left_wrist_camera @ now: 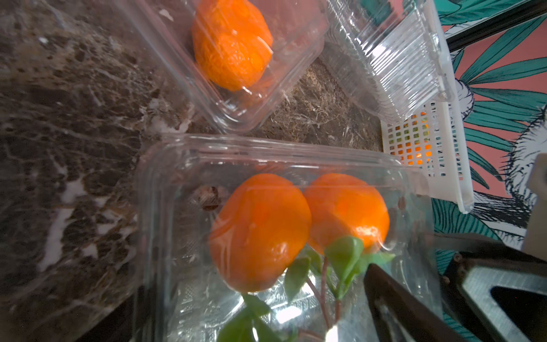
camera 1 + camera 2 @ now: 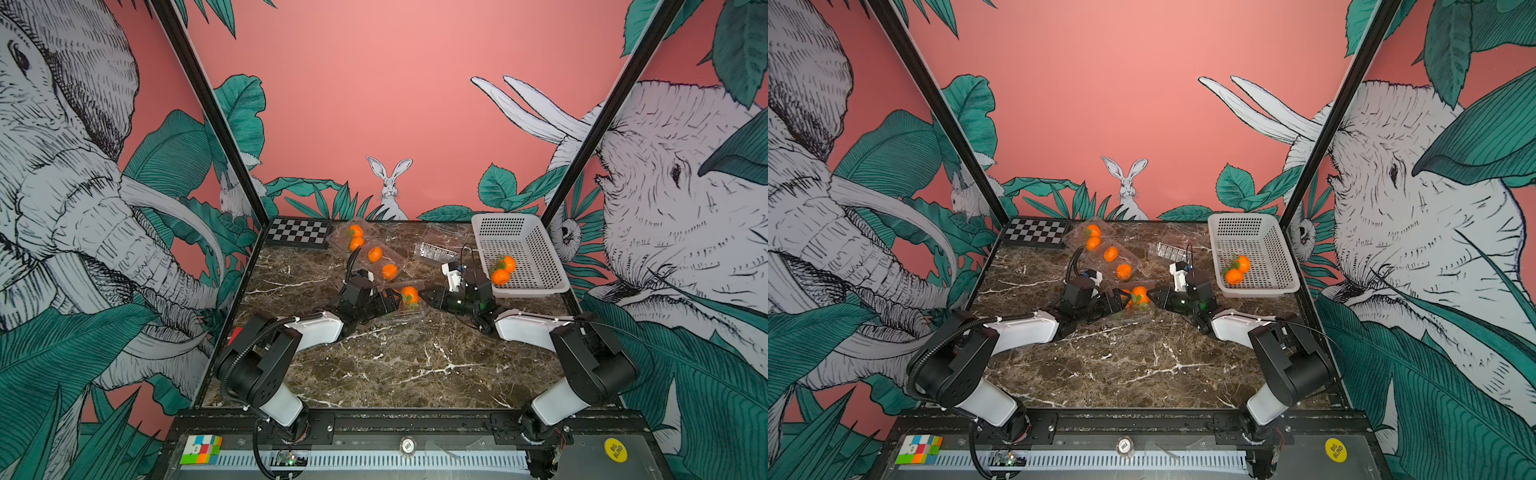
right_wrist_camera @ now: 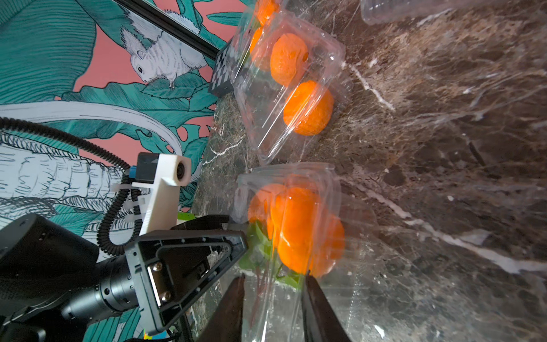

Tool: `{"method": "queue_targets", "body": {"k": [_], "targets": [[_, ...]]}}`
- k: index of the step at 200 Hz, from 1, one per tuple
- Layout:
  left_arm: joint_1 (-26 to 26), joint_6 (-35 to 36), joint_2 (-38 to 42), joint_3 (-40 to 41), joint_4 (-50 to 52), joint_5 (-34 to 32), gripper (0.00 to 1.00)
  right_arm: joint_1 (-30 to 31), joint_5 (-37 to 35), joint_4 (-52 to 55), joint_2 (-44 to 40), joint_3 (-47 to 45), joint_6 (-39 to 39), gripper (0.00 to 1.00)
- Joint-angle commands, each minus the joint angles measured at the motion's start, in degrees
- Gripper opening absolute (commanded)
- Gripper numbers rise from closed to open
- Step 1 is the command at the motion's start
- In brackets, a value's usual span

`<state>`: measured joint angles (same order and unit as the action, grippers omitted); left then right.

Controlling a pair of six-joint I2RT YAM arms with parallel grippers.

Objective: Take oranges out of containers
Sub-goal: Open the packing box at the center of the board.

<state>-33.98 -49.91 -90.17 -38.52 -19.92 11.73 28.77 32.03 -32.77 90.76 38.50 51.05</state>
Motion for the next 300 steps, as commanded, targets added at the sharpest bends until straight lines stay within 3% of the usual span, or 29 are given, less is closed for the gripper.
{"method": "queue_targets", "body": {"k": [1, 57, 109, 146, 300], "targets": [[-0.5, -0.6, -0.1, -2.1, -3.4, 2.0, 0.99, 1.7, 3.4, -4.6, 2.4, -0.3, 3.3, 0.33], [-0.5, -2.4, 0.1, -1.7, -6.1, 2.5, 0.99, 1.9, 4.3, -9.9, 4.9, -1.4, 10.4, 0.38], [-0.6, -4.3, -1.1, -1.8, -9.1, 3.1, 0.99, 2.6, 4.6, -11.8, 6.3, -1.7, 11.5, 0.41], [-0.5, -6.1, -2.7, -1.8, -12.2, 3.7, 0.99, 2.7, 6.0, -18.7, 8.8, -2.4, 15.1, 0.46], [-0.7, -11.3, -6.5, -2.0, -18.6, 5.1, 0.99, 7.1, 11.2, -23.1, 11.7, 0.5, 14.9, 0.53]]}}
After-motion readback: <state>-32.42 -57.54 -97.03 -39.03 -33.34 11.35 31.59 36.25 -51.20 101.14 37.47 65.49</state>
